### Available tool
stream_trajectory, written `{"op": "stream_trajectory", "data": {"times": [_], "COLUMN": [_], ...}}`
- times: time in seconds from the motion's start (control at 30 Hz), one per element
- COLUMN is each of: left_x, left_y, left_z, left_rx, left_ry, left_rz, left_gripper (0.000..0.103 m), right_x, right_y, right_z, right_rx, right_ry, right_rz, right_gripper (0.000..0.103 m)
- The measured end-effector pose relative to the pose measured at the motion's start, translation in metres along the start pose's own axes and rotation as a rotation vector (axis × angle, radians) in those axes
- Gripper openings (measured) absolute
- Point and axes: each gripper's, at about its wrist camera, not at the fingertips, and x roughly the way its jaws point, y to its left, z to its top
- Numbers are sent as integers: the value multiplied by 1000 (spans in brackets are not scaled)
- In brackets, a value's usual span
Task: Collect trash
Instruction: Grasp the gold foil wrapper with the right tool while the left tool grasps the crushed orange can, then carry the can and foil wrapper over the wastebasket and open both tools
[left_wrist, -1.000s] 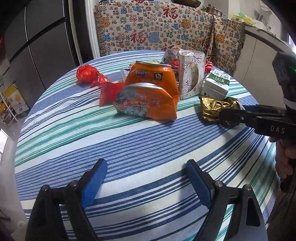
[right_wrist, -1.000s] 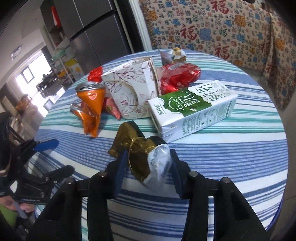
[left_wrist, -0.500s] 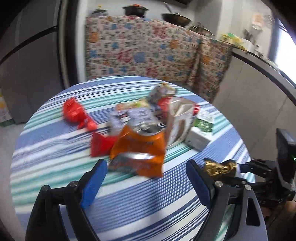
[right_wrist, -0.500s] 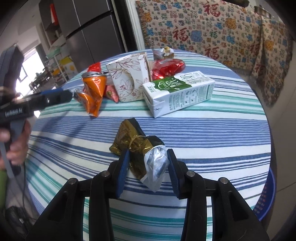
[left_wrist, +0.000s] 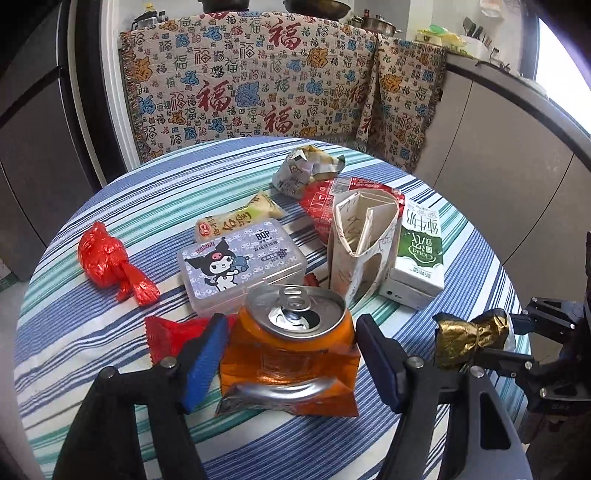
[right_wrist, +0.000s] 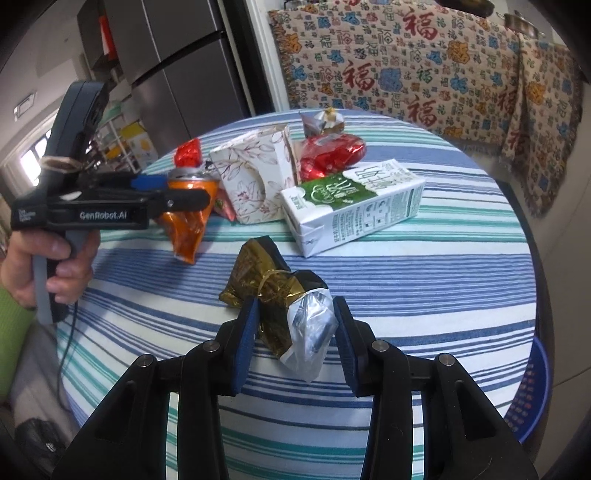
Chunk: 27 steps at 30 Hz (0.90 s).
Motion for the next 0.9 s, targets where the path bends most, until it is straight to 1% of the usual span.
{"op": "stream_trajectory", "data": {"times": [0.13, 0.27, 0.47, 0.7, 0.9], "left_x": [-12, -27, -41, -42, -36], "left_y": [-12, -26, -60, -91, -114], "left_z": [-11, -21, -25, -26, -21], "left_rx": [-8, -60, -67, -64, -43], "left_ry": [-24, -40, -65, -64, -70], "left_rz": [20, 6, -13, -27, -24], "left_gripper": [72, 72, 72, 72, 72], "right_x": [-8, -15, -29, -43, -52], "right_y": [-9, -21, -33, -45, -60], "right_z": [4, 6, 3, -2, -6], "right_rx": [27, 63, 101, 132, 166], "right_ry": [-14, -18, -36, -53, -58], "right_rz": [-24, -56, -73, -106, -110], "right_gripper": [40, 40, 40, 40, 40]}}
